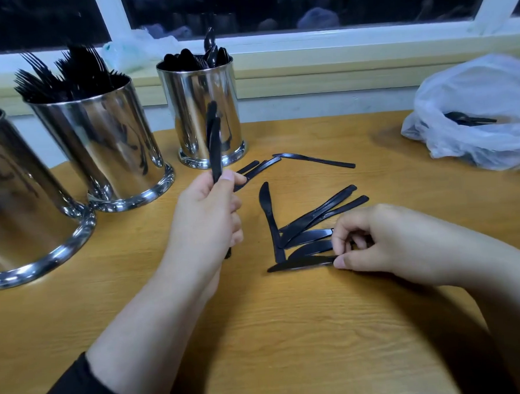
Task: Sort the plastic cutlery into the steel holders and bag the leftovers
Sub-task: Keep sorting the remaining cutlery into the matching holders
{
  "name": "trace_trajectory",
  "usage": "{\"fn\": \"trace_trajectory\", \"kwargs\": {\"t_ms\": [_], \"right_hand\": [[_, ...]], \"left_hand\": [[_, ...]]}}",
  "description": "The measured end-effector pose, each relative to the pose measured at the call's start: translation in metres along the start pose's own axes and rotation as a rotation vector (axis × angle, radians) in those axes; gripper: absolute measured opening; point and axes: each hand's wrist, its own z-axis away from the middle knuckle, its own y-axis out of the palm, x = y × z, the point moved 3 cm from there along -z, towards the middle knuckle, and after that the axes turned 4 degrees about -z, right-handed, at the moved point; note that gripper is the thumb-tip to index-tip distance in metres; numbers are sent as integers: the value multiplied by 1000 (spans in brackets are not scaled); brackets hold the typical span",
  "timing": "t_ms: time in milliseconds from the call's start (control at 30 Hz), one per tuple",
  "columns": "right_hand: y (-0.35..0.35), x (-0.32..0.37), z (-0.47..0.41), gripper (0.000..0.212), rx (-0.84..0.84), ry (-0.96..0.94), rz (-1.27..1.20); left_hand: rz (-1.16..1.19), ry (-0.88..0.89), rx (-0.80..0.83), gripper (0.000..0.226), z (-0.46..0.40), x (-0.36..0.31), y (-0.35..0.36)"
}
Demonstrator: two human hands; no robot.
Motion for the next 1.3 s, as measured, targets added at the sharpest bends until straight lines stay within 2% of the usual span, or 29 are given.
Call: {"fn": "trace_trajectory", "kwargs": {"t_ms": [100, 233, 333, 500, 567, 633, 700, 800, 967, 1067, 1167, 1300], "right_hand": [[-11, 4, 3, 10, -128, -47, -255], [-11, 21, -5, 12, -380, -129, -574], [5, 40, -22, 10, -379, -123, -678], [16, 62, -46, 11, -306, -159, -558], [8, 59, -53, 18, -393, -120, -449], [-2, 52, -61, 26, -457, -7, -239], [-1, 51, -70, 33, -367, 120, -13], [14, 59, -83, 39, -197, 203, 179], [26, 63, -97, 30, -219, 200, 167], [29, 61, -98, 23, -257, 176, 187], [31, 61, -100, 28, -328, 145, 253], [26, 57, -100, 27, -399, 112, 219]], "left_hand": [[36, 27, -36, 25, 0, -1, -1], [48, -23, 54, 32, 6, 0, 8], [29, -9, 143, 37, 11, 0, 20], [41, 7, 90, 31, 5, 2, 12], [1, 17, 21, 34, -2, 2, 0], [-73, 42, -34, 40, -11, 3, -10], [-82, 55, -56, 42, -19, 5, -15], [-26, 73, -21, 39, -29, 6, -18], [-24, -2, -95, 32, -44, 9, -29], [-36, -13, -78, 25, -49, 12, -29], [-44, -17, -36, 25, -50, 16, -23], [-33, -25, 7, 26, -48, 18, -17]]}}
